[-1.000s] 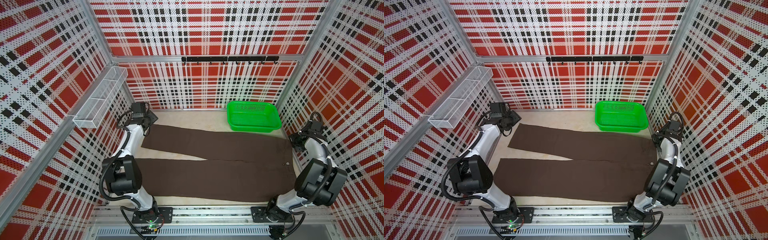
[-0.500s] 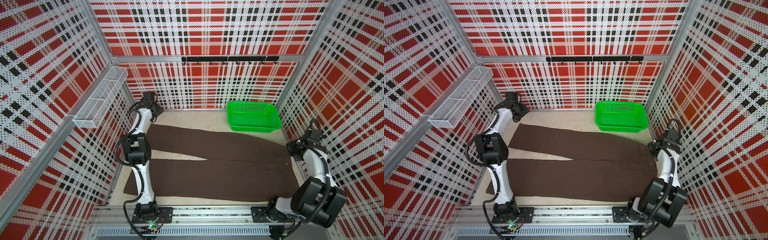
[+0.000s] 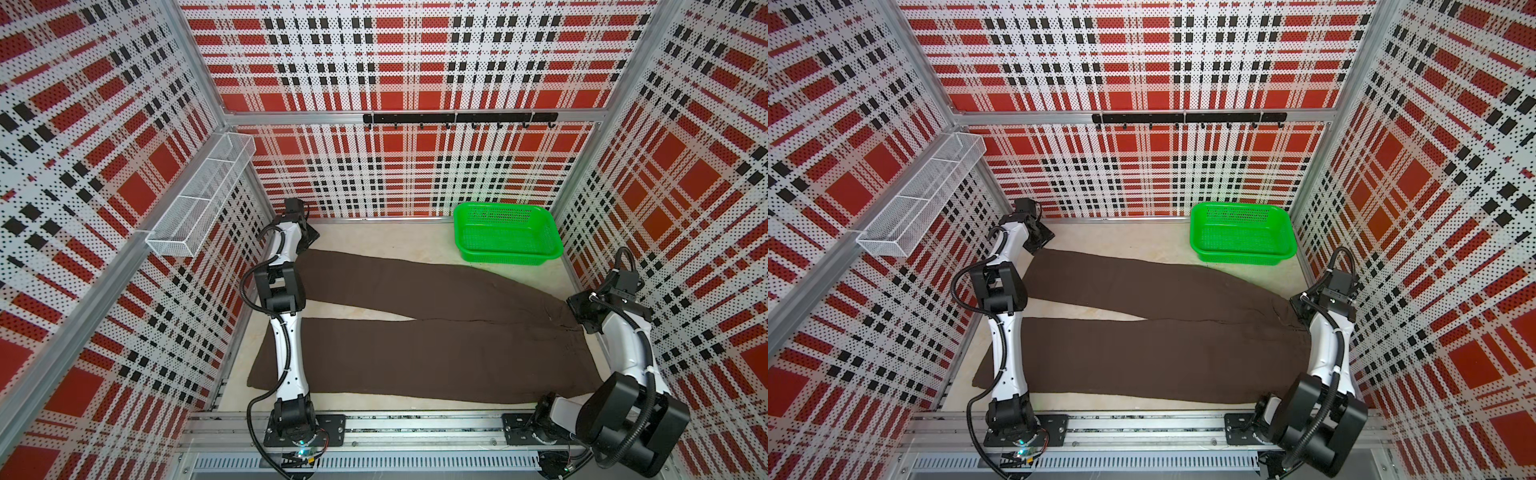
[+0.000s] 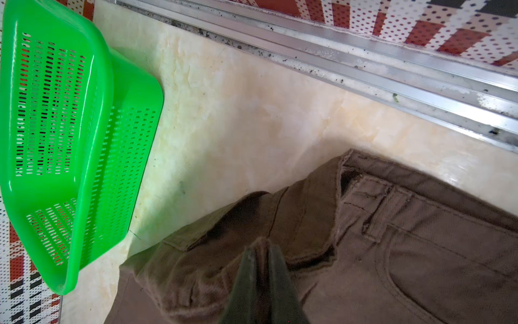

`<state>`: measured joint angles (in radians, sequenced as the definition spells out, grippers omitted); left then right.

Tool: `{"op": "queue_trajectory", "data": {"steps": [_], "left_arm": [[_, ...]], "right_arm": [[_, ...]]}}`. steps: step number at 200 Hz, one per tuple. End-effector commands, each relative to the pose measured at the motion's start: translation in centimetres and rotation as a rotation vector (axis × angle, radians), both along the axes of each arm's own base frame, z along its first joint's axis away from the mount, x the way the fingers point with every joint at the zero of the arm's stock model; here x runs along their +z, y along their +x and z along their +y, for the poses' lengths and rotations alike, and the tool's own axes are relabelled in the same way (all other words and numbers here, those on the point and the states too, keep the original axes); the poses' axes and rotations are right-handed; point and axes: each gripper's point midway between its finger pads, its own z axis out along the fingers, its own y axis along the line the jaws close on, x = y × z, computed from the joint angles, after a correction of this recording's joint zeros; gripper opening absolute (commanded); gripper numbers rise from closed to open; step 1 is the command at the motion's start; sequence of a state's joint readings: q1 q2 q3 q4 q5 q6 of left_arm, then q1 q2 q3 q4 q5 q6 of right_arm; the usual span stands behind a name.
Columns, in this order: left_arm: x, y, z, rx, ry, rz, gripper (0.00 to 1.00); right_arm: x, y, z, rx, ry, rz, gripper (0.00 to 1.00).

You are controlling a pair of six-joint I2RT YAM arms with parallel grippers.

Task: Fold and stack the trousers
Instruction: Fold the trousers at the center of the table.

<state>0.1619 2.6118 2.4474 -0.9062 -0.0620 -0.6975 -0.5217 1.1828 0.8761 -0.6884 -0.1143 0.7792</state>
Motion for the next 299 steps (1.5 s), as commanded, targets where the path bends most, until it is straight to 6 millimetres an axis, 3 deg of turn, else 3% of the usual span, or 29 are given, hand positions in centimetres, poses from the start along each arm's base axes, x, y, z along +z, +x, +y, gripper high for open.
{"op": "queue_trajectory", "data": {"steps": [1,54,85,132,168,210,268,285,299], "left_arm": [[-0.2,0.9,0.0,0.02,-0.004,-0.025,0.64],[-3.5,0.8,-0.8,0.027,-0.026,0.02,0.6],[-5.3,-1.4,-1.1,0.011,0.033,0.132,0.61],[-4.8,-6.0,0.0,-0.026,0.145,0.293,0.65],[-4.8,-6.3,0.3,-0.032,0.156,0.33,0.63],[-7.2,-6.9,0.6,-0.017,0.145,0.384,0.49],[-8.1,-7.1,0.8,0.007,0.151,0.395,0.44],[-8.1,-7.0,0.8,0.012,0.15,0.39,0.35],[-8.0,-6.8,0.7,0.015,0.142,0.381,0.21]], "right_arm": [[-0.1,-1.1,0.8,0.026,-0.006,0.015,0.0],[0.7,-1.5,1.2,0.042,-0.014,0.006,0.0],[1.4,-1.2,1.1,0.059,-0.019,0.0,0.0],[2.5,-1.1,1.0,0.083,-0.044,-0.006,0.0],[3.3,-0.9,1.2,0.095,-0.049,-0.034,0.0],[2.9,-0.7,1.2,0.105,-0.044,-0.024,0.0],[3.0,-0.6,0.6,0.099,-0.056,-0.018,0.0],[3.0,-0.5,0.4,0.094,-0.06,-0.017,0.0],[2.9,-0.5,0.3,0.093,-0.058,-0.017,0.0]]}}
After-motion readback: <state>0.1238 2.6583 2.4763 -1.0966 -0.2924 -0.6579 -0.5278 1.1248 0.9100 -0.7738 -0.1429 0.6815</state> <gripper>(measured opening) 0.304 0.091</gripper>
